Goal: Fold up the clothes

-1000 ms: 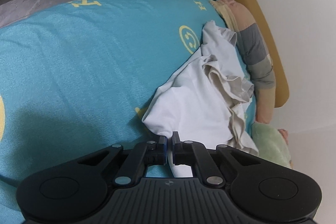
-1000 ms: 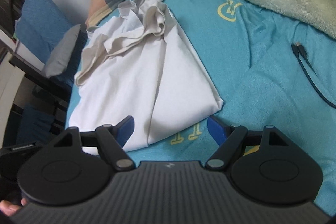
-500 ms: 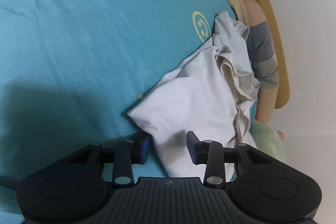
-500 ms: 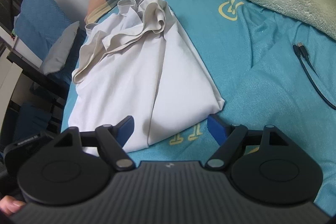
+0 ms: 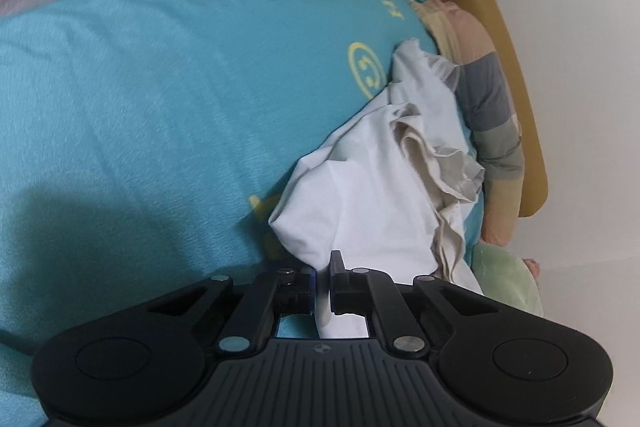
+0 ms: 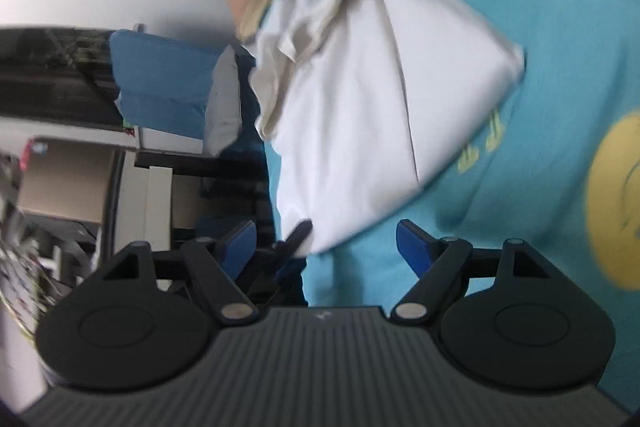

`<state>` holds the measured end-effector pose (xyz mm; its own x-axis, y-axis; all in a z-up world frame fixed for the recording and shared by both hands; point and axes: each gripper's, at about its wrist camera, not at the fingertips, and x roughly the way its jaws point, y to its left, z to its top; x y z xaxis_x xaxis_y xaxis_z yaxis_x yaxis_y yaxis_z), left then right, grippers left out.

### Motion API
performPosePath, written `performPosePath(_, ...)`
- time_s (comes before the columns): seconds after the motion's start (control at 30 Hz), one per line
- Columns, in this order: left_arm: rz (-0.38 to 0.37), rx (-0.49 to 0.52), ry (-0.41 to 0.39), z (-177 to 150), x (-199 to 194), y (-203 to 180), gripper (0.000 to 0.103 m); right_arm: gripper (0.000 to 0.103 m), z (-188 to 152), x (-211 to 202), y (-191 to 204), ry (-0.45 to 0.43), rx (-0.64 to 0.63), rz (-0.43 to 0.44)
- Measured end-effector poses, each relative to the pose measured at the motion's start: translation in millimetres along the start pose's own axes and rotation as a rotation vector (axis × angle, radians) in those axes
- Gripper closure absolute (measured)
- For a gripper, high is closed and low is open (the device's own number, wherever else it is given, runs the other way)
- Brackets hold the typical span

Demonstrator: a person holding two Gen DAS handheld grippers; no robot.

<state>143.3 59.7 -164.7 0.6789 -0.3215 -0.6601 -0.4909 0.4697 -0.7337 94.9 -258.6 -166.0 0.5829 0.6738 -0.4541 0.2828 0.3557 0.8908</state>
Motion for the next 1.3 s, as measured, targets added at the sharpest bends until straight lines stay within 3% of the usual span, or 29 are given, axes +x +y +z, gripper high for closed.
performPosePath(0.07, -0.006, 0.006, -0.010, -0.4, -2.3, -2.6, 0.097, 0.031, 3.5, 5.8, -10.4, -0.008, 0.053, -0.011)
performPosePath(0.27, -0.020, 0.000, -0.010, 2.7, -4.1, -3.6, 0.097, 0.052, 20.3, -12.9, -31.4, -0.197, 0.177, -0.041)
performPosePath(0.37, -0.030, -0.005, -0.009, 4.9, -3.3, -3.4, 0.098, 0.058, 28.1, -15.3, -31.2, -0.238, 0.176, -0.061)
performPosePath(0.43, -0.032, -0.016, -0.004, 6.7, -2.1, -2.0, 0.098, 0.076, 30.0, -13.8, -30.8, -0.252, 0.162, -0.082)
performPosePath(0.63, -0.037, -0.018, 0.002, 9.1, -2.3, -1.4, 0.098, 0.090, 33.4, -10.6, -28.9, -0.276, 0.096, -0.137)
performPosePath(1.03, -0.024, 0.047, -0.026, 8.2, -15.0, -9.3, 0.098, 0.096, 27.8, -33.5, -11.3, -0.324, -0.017, -0.108)
performPosePath(1.3, -0.076, 0.085, -0.063, 6.1, -38.7, -17.3, 0.099, 0.096, 22.1, -44.3, 7.0, -0.351, -0.085, -0.102)
